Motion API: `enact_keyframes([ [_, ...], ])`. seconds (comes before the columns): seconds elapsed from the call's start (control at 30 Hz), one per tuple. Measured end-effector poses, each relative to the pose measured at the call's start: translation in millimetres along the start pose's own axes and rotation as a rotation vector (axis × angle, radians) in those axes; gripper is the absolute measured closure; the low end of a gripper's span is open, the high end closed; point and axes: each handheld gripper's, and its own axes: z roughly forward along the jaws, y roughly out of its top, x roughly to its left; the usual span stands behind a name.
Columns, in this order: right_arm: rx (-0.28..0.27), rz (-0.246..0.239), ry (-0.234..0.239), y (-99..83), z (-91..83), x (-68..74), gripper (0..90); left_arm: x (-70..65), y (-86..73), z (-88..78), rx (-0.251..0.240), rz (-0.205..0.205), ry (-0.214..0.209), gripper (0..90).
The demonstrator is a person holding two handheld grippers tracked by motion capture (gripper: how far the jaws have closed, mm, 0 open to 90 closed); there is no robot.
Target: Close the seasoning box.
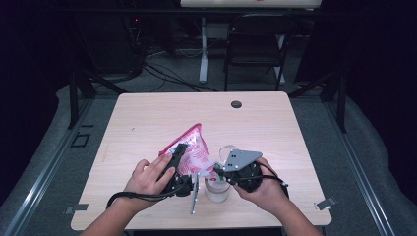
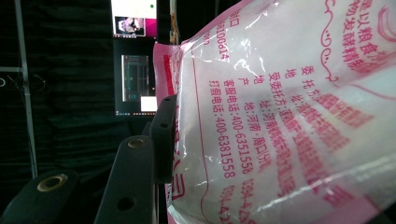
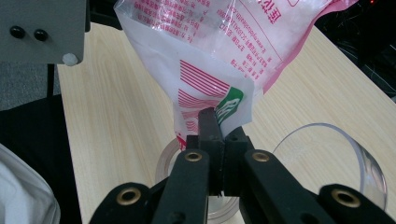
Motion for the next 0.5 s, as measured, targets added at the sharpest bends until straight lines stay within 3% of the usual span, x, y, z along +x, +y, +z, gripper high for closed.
enact_keyframes([
  [0.5, -0.003, 0.005, -0.002, -1.2, 1.4, 0.7, 90.0, 1.7, 0.7, -0.5, -0.007, 0.009, 0.010, 59.8],
])
